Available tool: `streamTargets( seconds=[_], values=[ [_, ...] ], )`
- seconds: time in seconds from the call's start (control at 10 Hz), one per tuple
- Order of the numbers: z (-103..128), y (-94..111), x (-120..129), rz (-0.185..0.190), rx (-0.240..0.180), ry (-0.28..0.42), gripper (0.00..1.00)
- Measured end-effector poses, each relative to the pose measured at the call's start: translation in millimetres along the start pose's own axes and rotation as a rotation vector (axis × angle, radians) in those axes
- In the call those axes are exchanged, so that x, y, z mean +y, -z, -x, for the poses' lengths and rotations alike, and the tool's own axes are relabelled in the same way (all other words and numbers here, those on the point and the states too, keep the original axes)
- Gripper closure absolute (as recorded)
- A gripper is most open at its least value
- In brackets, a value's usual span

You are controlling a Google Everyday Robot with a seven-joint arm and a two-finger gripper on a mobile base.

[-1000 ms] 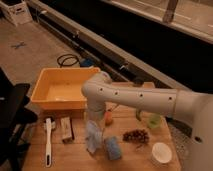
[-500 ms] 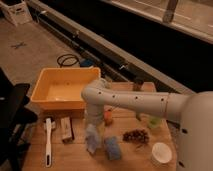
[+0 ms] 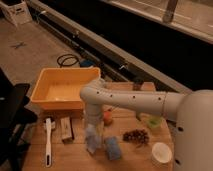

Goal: Place towel in plastic cup

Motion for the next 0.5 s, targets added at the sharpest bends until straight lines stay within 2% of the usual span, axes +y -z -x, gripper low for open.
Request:
streamTargets(
  seconds=[0.3,0.5],
  values=[
    [0.6,-26.5,-16.8,0.041,-0.035,0.043,0.35],
    [0.1,-37.7,-18.0,0.056,-0.059,0.052,0.35]
  ],
)
